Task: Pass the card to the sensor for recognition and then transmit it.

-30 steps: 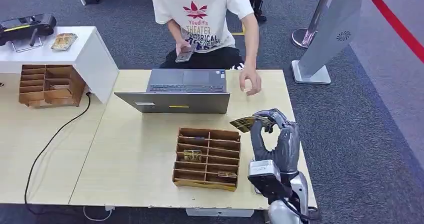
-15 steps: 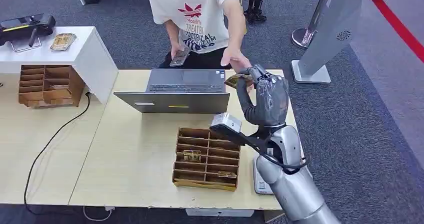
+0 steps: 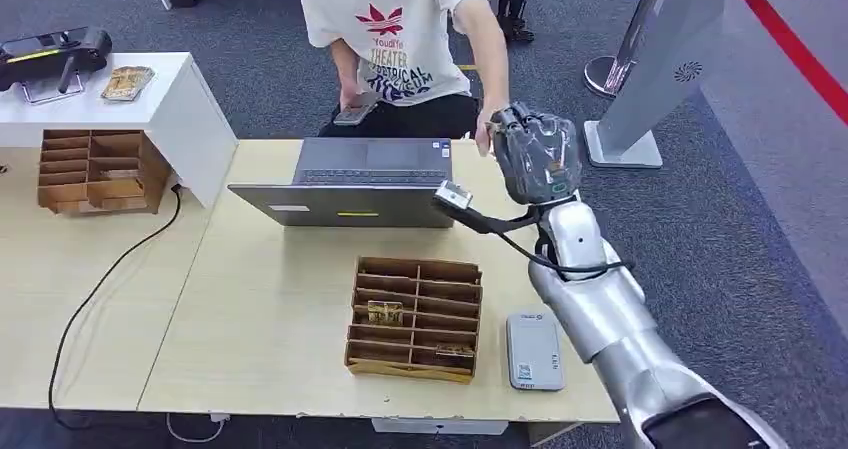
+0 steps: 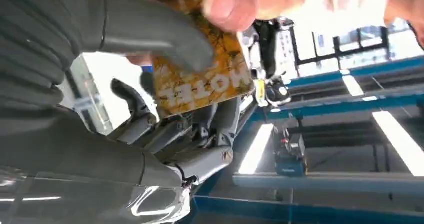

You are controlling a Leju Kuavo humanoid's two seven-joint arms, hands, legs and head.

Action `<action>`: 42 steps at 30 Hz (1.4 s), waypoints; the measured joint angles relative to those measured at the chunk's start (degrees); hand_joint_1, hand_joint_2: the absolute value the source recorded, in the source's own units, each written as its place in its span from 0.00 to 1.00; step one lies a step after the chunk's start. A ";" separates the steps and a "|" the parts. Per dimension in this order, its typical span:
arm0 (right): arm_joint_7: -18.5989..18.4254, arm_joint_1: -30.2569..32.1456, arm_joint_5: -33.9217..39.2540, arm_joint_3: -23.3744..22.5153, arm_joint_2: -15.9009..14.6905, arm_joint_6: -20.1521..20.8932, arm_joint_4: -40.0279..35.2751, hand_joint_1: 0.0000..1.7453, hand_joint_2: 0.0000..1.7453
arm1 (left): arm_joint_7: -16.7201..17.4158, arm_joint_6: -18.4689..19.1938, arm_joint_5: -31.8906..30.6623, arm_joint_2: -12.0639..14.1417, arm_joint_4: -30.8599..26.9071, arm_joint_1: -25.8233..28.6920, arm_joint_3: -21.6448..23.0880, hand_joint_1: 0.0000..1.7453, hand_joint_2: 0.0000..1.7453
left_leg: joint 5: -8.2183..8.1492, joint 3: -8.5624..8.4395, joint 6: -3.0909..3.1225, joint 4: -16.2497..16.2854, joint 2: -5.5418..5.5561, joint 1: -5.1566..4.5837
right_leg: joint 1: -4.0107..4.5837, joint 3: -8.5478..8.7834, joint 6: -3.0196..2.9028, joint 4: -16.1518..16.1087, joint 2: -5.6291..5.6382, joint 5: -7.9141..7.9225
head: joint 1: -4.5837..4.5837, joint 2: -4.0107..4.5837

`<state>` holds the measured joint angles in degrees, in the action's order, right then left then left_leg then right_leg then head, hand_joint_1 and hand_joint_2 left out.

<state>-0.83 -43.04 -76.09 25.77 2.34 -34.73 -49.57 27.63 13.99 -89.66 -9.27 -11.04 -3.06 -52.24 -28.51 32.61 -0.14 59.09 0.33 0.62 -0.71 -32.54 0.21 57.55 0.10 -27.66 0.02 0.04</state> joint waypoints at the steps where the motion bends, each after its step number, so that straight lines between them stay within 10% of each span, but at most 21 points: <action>1: -0.24 -0.17 -0.13 0.00 0.00 0.02 1.00 0.00 1.00 | 0.00 0.00 0.11 0.00 0.00 0.01 0.04 0.00 0.00 | 0.00 0.00 0.00 0.00 0.00 0.00 | 0.00 0.00 0.00 0.00 0.00 0.00 | 0.00 0.00; 14: 3.00 2.64 6.39 -0.66 0.26 -0.26 0.25 0.00 1.00 | 0.28 -0.28 1.22 -0.15 0.00 0.04 0.17 0.00 0.00 | -0.01 0.02 0.01 -0.01 0.00 0.00 | 0.00 -0.01 0.00 0.00 0.00 -0.01 | 0.02 0.00; 30: 17.11 24.19 51.51 -4.17 6.08 8.02 -32.12 0.00 1.00 | 1.18 -2.97 5.72 -2.10 -0.02 0.25 -2.47 0.00 0.00 | -0.07 0.05 0.02 -0.02 0.04 0.00 | 0.00 -0.04 -0.02 -0.01 -0.05 -0.07 | 0.00 0.00; 31: 17.75 26.18 53.49 -4.17 6.23 8.28 -34.02 0.00 0.00 | 1.22 -3.26 6.21 -2.25 -0.02 0.24 -2.76 0.00 0.00 | -0.07 0.06 0.02 -0.02 0.04 0.00 | 0.00 -0.04 -0.01 -0.01 -0.04 -0.08 | 0.00 0.00; 32: 18.36 28.03 55.23 -4.17 6.34 8.33 -36.25 0.00 0.00 | 1.29 -3.47 6.62 -2.51 -0.02 0.27 -3.08 0.00 0.00 | -0.09 0.06 0.03 -0.02 0.04 0.00 | 0.00 -0.04 -0.01 -0.02 -0.06 -0.09 | 0.02 0.00; 33: 18.65 29.78 55.87 -4.17 6.38 8.33 -37.96 0.00 1.00 | 1.31 -3.76 6.89 -2.69 0.00 0.27 -3.39 0.00 0.00 | -0.12 0.07 0.00 -0.02 0.04 0.00 | 0.00 -0.04 0.00 -0.02 -0.06 -0.10 | 0.00 0.00; 42: 20.04 41.09 54.40 -2.71 6.21 8.44 -47.74 0.00 1.00 | 1.68 -4.59 8.61 -3.80 -0.02 0.31 -5.60 0.00 0.00 | -0.18 0.05 -0.01 -0.02 0.03 0.00 | 0.00 -0.05 -0.01 -0.03 -0.04 -0.12 | 0.00 0.00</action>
<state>19.21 -1.95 -21.69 23.06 8.55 -26.29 -97.31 29.31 9.40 -81.05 -13.07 -11.06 -2.75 -57.83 -28.69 32.66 -0.16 59.07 0.36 0.62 -0.71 -32.59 0.20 57.52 0.06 -27.77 0.02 0.04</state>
